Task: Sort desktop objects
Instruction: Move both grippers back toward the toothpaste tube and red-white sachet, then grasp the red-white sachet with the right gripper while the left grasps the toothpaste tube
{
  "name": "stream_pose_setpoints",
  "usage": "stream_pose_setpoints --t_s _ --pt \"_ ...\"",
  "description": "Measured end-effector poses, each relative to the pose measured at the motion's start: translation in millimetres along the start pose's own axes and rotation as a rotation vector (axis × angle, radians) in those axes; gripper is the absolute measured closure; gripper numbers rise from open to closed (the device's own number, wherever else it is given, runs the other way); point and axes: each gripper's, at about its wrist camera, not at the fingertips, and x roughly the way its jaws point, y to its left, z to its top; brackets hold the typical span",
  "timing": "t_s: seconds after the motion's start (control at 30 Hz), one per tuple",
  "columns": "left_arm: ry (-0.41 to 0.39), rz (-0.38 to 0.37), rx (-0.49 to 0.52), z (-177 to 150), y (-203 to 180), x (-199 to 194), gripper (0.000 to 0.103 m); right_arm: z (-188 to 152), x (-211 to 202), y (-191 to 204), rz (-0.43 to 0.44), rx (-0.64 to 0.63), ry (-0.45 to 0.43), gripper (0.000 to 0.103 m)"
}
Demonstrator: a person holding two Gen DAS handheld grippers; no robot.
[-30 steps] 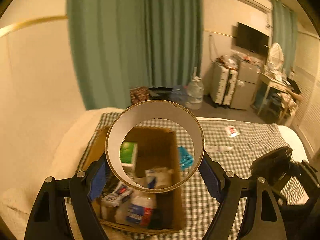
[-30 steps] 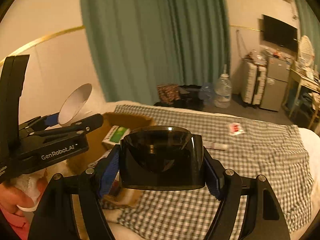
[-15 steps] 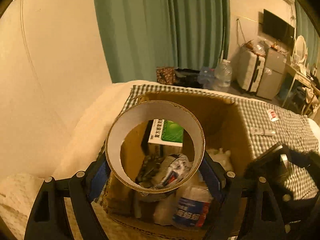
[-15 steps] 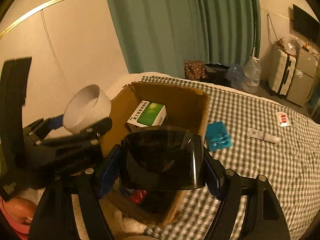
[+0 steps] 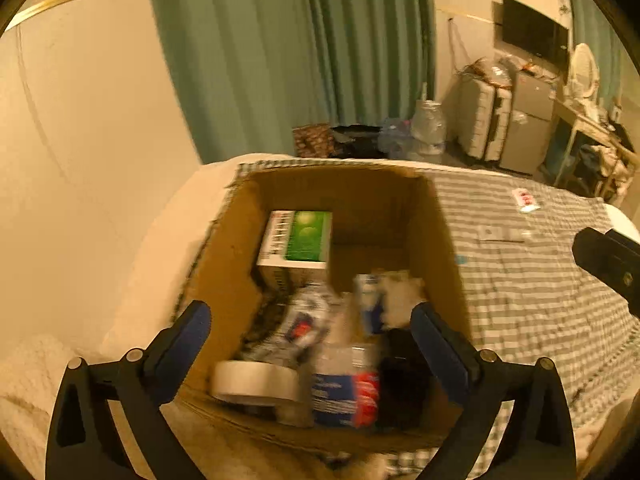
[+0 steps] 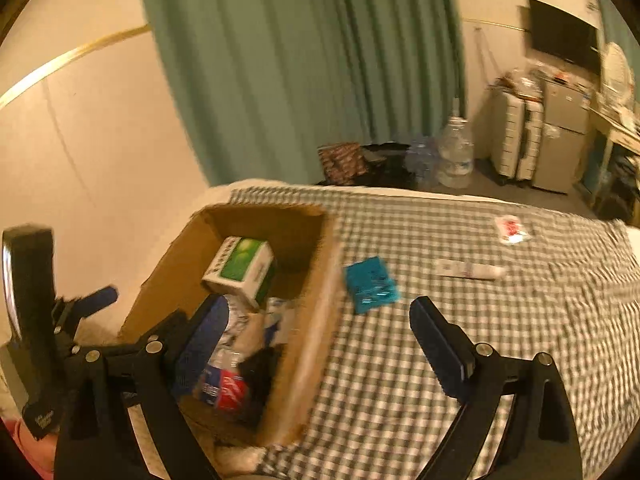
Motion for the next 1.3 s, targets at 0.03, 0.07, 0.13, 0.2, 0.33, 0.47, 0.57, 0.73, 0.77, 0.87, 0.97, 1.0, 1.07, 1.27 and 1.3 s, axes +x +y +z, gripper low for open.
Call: stream_pose_setpoints --t_s 0.03,0.07,0.13,0.2,0.33,0.47,0.57,0.73,0.77,0.87,0.97,1.0,1.07,1.27,1.3 --pt "-0.002 -0.02 0.002 -1.1 -10.4 -6.5 0.0 -0.9 -6.6 -10.3 -0.002 0.02 -0.009 0.011" --pt "-0.002 -0.032 0.006 -1.4 -17.2 -11.0 0.0 -1.3 -14.5 -19.0 -0.005 0.033 -0.019 0.011" --pt "-0.004 -0.059 0.018 -4.5 -39.3 -19.5 0.0 -4.2 -32.8 -41.4 -0.033 0.056 -0.045 0.01" --pt "0.002 -0.069 0.041 -11.4 -64.4 -23.3 0.0 -7.4 -49.4 -63.7 -0.061 0.077 -0.067 0.009" --pt "0.022 -0.084 0.079 -27.7 -110.8 -19.9 0.0 -19.7 -70.0 -110.6 -0.098 0.132 -0.093 0.008" --pt "0.058 -0.08 0.095 -42.9 -156.8 -10.5 0.0 -35.0 -77.0 -144.6 -0.173 0.113 -0.114 0.008" --pt "0.066 -0.056 0.085 -51.7 -182.3 -4.5 0.0 -48.6 -73.3 -171.3 -0.202 0.141 -0.143 0.008" --pt "0.043 -0.045 0.132 -54.2 -223.8 16.6 0.0 -56.8 -49.0 -214.9 -0.162 0.213 -0.119 0.008" --pt "0.04 -0.045 0.14 -53.0 -229.2 21.4 0.0 -58.1 -43.9 -223.5 -0.159 0.219 -0.12 0.008" --pt "0.062 -0.051 0.155 -39.2 -251.1 51.5 0.0 -56.4 -21.3 -250.5 -0.167 0.242 -0.106 0.008" --pt "0.066 -0.083 0.133 -19.9 -274.7 90.3 0.0 -47.7 4.1 -275.8 -0.168 0.265 -0.077 0.008" --pt "0.069 -0.095 0.136 -15.5 -281.0 101.2 0.0 -41.2 14.2 -284.0 -0.17 0.258 -0.067 0.008" --pt "0.073 -0.125 0.173 -1.2 -300.6 131.6 0.0 -28.1 32.8 -294.2 -0.185 0.223 -0.054 0.008" --pt "0.048 -0.162 0.274 28.5 -319.0 222.0 0.0 5.3 96.8 -315.9 -0.18 0.155 -0.038 0.008" --pt "0.047 -0.158 0.289 30.7 -320.3 233.6 0.0 8.2 112.8 -317.7 -0.173 0.145 -0.022 0.008"
